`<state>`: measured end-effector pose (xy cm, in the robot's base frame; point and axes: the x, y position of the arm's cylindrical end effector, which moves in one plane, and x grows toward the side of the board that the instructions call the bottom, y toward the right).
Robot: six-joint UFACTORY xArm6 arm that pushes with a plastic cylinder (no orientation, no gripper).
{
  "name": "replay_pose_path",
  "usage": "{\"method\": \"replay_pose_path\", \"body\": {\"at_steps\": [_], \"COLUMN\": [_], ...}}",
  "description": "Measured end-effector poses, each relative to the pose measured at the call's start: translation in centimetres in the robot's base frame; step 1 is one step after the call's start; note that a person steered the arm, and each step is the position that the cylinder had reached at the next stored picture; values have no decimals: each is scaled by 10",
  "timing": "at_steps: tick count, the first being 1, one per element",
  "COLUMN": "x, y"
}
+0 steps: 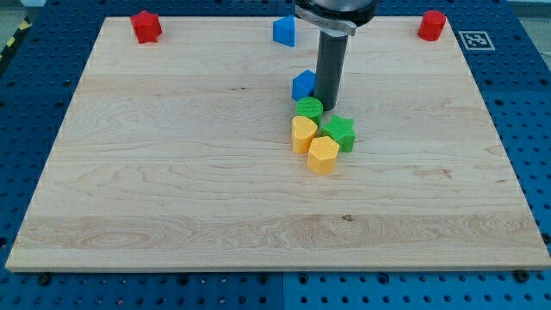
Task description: Move the blue cube towards the left center
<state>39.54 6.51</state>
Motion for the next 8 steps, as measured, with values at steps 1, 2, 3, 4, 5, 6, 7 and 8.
{"method": "replay_pose_path", "body": {"at_steps": [1, 2, 3, 4, 5, 6, 7, 8], "x": [-3, -3, -25, -31, -31, -33, -60, -60], "y": [3, 3, 3, -15, -32, -21, -24, -43]}}
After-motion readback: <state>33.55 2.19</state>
